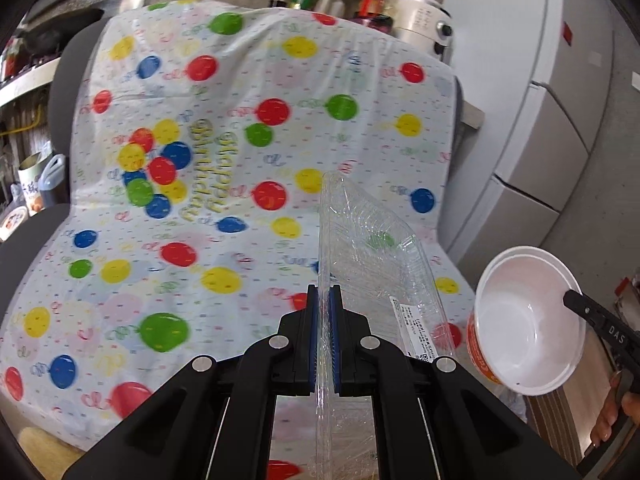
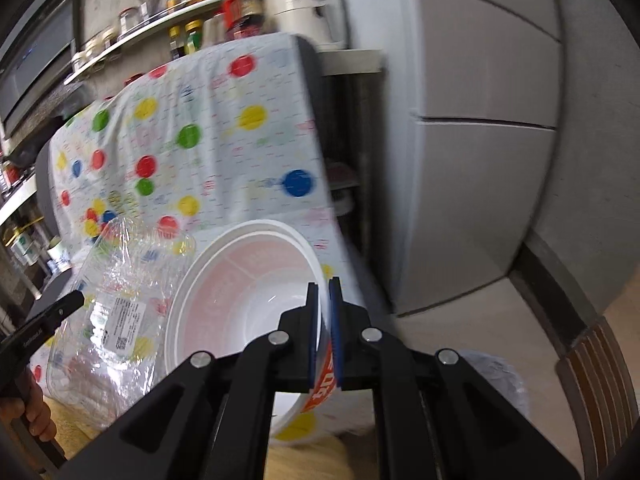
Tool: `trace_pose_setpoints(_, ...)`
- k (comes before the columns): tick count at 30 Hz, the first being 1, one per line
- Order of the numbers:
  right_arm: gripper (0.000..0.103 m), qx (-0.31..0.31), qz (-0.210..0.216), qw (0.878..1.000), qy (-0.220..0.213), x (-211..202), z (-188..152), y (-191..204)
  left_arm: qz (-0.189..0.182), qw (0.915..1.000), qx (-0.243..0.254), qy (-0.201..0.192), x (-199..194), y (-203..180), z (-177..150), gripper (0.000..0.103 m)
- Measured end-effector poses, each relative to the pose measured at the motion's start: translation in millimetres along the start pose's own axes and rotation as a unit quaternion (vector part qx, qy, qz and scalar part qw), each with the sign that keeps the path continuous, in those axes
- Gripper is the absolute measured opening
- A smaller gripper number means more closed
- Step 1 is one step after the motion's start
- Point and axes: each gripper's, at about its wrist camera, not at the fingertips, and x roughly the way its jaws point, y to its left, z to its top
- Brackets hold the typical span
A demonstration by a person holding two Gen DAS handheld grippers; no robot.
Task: Collect trash
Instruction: 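Carry the tray and cup to the bin and open both grippers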
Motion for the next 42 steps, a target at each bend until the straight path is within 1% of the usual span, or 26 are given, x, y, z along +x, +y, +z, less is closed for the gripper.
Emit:
trace_pose_setpoints(6, 0.006, 0.028, -0.062, 0.998, 0.005, -22.8, -23.7, -70.4, -0.043, 0.9986, 0.026, 0.013, 23.9, -62.7, -18.5, 0.006)
trace_pose_setpoints(9, 0.006, 0.048, -0.1, 0.994, 0.019, -29.2, -43.9, -109.8, -0.065, 0.9965, 0.045, 0.026, 37.1, -97.7, -32.3, 0.006)
trace_pose_setpoints(13, 0.006, 0.073, -0.13, 0.988, 0.038, -30.1, -68.3, -146.6, -0.092, 0.992, 0.076, 0.043, 49.4, -139.7, -49.2, 0.006)
trace_pose_setpoints(15, 0.006, 0.082, -0.148, 0.984, 0.05, -26.3, -81.9, -163.4, -0.099, 0.99, 0.089, 0.047, 53.2, -156.2, -55.6, 0.006)
trace_pose_setpoints(18, 0.006, 0.095, -0.159, 0.98, 0.07, -12.6, -96.6, -179.6, -0.104, 0.9879, 0.1, 0.058, 61.6, -174.5, -63.1, 0.006)
trace_pose_setpoints(21, 0.006, 0.104, -0.166, 0.976, 0.094, 9.5, -111.0, -195.0, -0.104, 0.9862, 0.105, 0.074, 72.7, -187.5, -70.0, 0.006)
trace_pose_setpoints(25, 0.007, 0.119, -0.161, 0.973, 0.116, 39.4, -116.8, -211.0, -0.106, 0.9833, 0.115, 0.093, 87.5, -207.5, -80.2, 0.006)
trace_pose_setpoints(29, 0.008, 0.128, -0.16, 0.971, 0.122, 54.6, -119.3, -219.7, -0.121, 0.978, 0.132, 0.107, 101.6, -234.5, -91.2, 0.006)
trace_pose_setpoints(31, 0.011, 0.128, -0.158, 0.971, 0.13, 61.3, -118.8, -224.6, -0.125, 0.9765, 0.135, 0.113, 109.9, -245.2, -94.4, 0.006)
trace_pose_setpoints(32, 0.019, 0.13, -0.154, 0.971, 0.131, 62.6, -118.4, -226.4, -0.125, 0.9757, 0.136, 0.118, 115.8, -251.6, -95.9, 0.008)
trace_pose_setpoints(33, 0.04, 0.131, -0.151, 0.971, 0.13, 61.6, -118.0, -227.9, -0.127, 0.9749, 0.135, 0.124, 120.9, -256.6, -96.8, 0.01)
trace_pose_setpoints(34, 0.05, 0.129, -0.153, 0.972, 0.125, 59.8, -116.8, -229.4, -0.133, 0.9735, 0.132, 0.131, 126.2, -260.7, -97.8, 0.013)
trace_pose_setpoints(35, 0.056, 0.125, -0.157, 0.972, 0.119, 57.6, -115.4, -230.9, -0.139, 0.9713, 0.131, 0.141, 132.2, -266.3, -99.5, 0.015)
trace_pose_setpoints(36, 0.056, 0.121, -0.161, 0.973, 0.116, 56.0, -114.3, -231.3, -0.145, 0.9697, 0.132, 0.146, 135.9, -270.1, -100.6, 0.018)
trace_pose_setpoints(37, 0.056, 0.122, -0.161, 0.973, 0.114, 53.0, -113.2, -232.9, -0.151, 0.9684, 0.133, 0.148, 137.3, -272.3, -100.9, 0.025)
trace_pose_setpoints(38, 0.056, 0.126, -0.16, 0.973, 0.112, 50.1, -113.1, -234.5, -0.156, 0.9674, 0.136, 0.147, 137.3, -274.5, -101.3, 0.033)
trace_pose_setpoints(39, 0.056, 0.13, -0.158, 0.973, 0.108, 44.6, -113.2, -234.9, -0.161, 0.9664, 0.138, 0.145, 136.0, -275.5, -101.0, 0.037)
trace_pose_setpoints(40, 0.056, 0.131, -0.157, 0.973, 0.107, 42.0, -113.5, -234.0, -0.168, 0.9653, 0.141, 0.142, 133.6, -275.6, -100.5, 0.044)
trace_pose_setpoints(42, 0.056, 0.13, -0.153, 0.974, 0.106, 35.8, -114.3, -231.1, -0.175, 0.9642, 0.15, 0.131, 124.7, -273.3, -98.3, 0.045)
